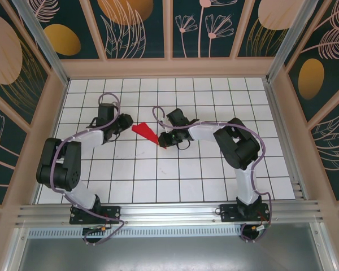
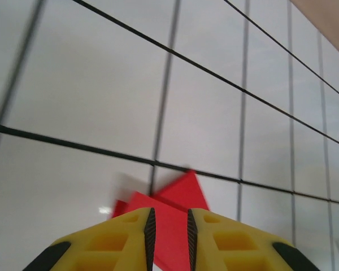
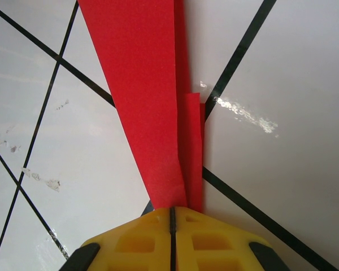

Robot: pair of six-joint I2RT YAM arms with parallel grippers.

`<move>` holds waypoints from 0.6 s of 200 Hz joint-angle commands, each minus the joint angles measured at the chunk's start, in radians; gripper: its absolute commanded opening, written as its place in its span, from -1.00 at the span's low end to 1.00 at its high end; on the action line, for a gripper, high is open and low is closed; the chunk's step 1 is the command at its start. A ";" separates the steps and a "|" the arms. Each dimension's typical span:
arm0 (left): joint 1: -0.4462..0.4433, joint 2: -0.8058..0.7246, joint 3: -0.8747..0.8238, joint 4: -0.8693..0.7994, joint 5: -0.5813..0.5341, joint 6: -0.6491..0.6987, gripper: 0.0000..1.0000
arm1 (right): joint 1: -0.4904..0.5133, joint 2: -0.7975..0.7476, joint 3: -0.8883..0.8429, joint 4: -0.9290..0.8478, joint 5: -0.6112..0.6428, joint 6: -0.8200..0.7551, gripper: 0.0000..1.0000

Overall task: Fold a paper plane with a square sheet of paper (pick it up from the middle)
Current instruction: Fold the wing for the fifth time at the center of the table.

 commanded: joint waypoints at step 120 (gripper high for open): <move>-0.156 0.202 -0.021 0.081 -0.024 -0.130 -0.82 | -0.016 -0.051 0.019 -0.118 0.049 0.028 -0.79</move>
